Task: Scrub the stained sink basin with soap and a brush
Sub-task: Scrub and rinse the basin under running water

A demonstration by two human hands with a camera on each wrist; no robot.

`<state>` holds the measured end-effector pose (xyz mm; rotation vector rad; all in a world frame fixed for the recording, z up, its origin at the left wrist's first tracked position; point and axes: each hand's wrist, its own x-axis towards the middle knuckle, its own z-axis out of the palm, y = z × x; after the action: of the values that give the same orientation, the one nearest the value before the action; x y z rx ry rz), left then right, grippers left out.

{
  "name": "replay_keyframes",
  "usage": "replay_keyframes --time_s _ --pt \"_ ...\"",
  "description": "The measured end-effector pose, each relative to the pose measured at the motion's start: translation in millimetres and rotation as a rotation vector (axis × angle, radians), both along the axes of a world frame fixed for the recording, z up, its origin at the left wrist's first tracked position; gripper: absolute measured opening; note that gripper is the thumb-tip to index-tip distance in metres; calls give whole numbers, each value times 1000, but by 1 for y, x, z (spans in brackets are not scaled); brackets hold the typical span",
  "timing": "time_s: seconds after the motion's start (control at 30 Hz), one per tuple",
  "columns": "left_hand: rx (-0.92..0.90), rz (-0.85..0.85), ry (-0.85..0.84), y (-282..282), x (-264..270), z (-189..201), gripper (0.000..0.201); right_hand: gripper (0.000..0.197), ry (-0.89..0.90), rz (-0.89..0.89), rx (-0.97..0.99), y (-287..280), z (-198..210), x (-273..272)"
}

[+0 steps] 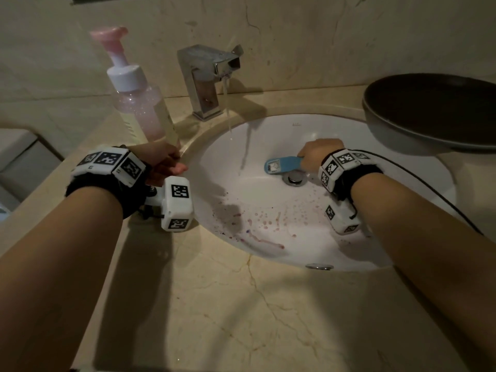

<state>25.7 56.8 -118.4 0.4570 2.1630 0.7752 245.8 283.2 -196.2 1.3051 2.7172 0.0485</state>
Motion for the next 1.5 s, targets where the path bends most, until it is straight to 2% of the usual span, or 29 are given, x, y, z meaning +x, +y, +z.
replay_keyframes --time_s 0.07,0.2,0.27,0.33,0.47,0.53,0.6,0.7,0.83,0.93,1.0,1.07,1.13,1.23,1.33,1.37,1.43,1.5 --pt "5 9 -1 0 1 1 41 27 -1 35 31 -3 0 -4" --pt "-11 11 14 -1 3 2 42 15 -25 -131 72 1 10 9" --pt "-18 2 10 -1 3 3 43 15 -43 -200 70 5 15 18" --pt "-20 -5 10 -1 6 4 44 15 -75 -224 2 10 12 26" --pt "-12 -25 5 -2 8 6 42 16 -196 -106 -299 30 -9 29" --pt "-7 -14 -7 -3 8 6 41 15 -119 -100 -444 27 -8 23" --pt "-8 -8 -5 -3 8 7 42 8 -62 -85 -396 15 -5 14" --pt "7 -2 17 -3 11 9 38 28 -74 44 -266 -1 -3 2" --pt "-14 -3 36 -4 13 9 38 31 5 183 -249 -33 1 -27" --pt "-25 -12 34 -4 14 10 40 31 63 174 -234 -62 5 -46" --pt "-29 -24 27 -4 14 10 41 25 88 184 -302 -63 7 -45" --pt "-45 -41 24 -4 14 10 41 22 66 234 -457 -61 8 -36" --pt "-44 -45 19 -4 13 10 41 29 23 226 -586 -63 9 -27" --pt "-29 -41 18 -4 14 11 40 29 -50 177 -440 -51 4 -30" --pt "-47 -56 15 -4 13 11 41 30 -9 87 -225 -35 -1 -31" --pt "-54 -59 13 -4 13 11 41 30 -20 87 -223 -34 -1 -31" --pt "-41 -56 6 -4 15 12 40 20 -63 119 -362 -37 -2 -23" --pt "-13 -37 13 -4 19 13 37 15 -187 213 -444 -42 -1 -23"
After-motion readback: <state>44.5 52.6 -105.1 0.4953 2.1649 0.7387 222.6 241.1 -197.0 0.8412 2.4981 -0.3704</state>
